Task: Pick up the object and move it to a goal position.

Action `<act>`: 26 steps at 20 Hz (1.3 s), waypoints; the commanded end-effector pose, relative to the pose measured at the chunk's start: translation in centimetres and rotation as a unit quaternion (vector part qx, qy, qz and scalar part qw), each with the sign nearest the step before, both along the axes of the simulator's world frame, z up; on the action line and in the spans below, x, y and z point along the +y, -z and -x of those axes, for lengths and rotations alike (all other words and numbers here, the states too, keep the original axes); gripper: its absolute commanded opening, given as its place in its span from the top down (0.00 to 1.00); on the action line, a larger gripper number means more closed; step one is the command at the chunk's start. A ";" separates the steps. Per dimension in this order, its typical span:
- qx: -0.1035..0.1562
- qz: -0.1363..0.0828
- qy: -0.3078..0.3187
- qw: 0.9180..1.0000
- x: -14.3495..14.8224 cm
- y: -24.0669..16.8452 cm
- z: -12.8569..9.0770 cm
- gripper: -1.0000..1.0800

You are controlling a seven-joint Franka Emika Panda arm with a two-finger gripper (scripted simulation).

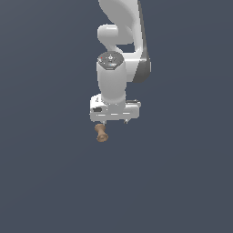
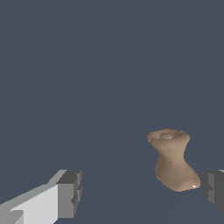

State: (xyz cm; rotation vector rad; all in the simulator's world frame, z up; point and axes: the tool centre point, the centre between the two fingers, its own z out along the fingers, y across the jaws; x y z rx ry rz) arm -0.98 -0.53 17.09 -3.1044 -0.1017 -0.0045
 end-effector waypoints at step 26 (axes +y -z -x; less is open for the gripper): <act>-0.001 0.018 -0.113 0.993 -7.8 6.8 2.3 0.04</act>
